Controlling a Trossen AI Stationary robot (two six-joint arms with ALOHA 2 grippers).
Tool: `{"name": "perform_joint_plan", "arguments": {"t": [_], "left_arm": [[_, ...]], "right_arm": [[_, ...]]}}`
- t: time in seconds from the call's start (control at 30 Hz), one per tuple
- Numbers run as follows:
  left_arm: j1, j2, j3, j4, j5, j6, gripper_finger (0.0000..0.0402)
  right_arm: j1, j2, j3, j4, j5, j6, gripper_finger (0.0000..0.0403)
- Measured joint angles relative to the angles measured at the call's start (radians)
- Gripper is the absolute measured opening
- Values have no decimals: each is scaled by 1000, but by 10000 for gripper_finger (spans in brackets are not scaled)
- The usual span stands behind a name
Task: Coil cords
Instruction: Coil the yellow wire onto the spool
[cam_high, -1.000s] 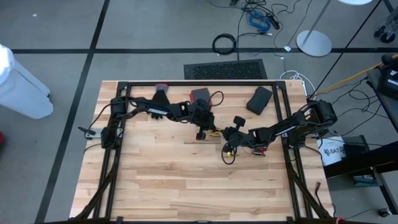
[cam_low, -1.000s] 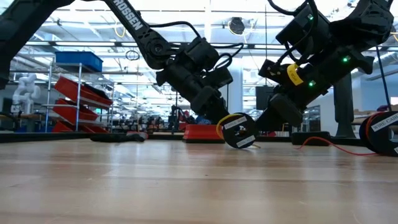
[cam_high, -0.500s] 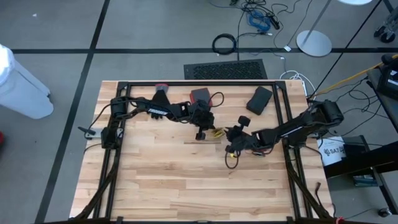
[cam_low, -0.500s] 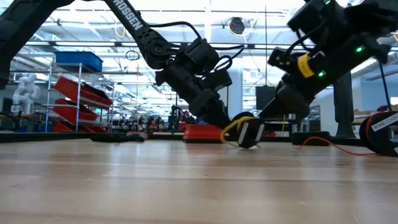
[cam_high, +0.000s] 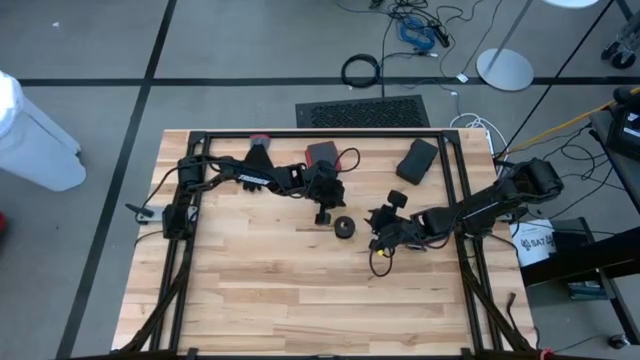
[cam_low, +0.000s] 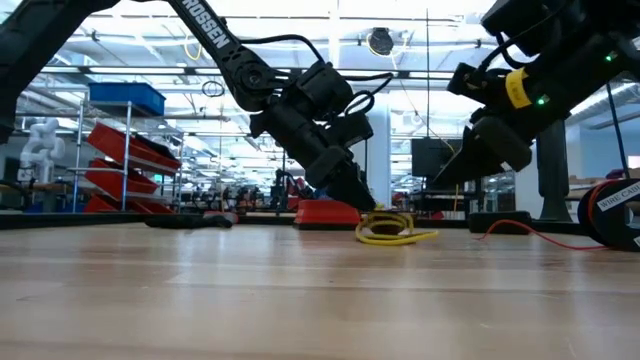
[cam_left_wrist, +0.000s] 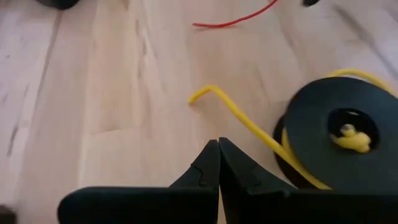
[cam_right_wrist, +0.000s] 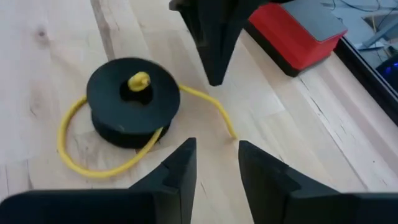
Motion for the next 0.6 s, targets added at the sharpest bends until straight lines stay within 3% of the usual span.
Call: {"name": "perform_joint_plan", "arguments": {"t": [0.33, 0.47, 0.6], "left_arm": [[18, -30, 0, -43, -43, -22, 37], [19, -60, 1, -94, 66, -5, 51], [-7, -73, 1, -148, 87, 38, 58]], "right_arm": [[2, 0, -39, 61, 30, 16, 103], [-23, 0, -94, 152, 18, -7, 103], [-69, 0, -159, 300, 1, -57, 102]]}}
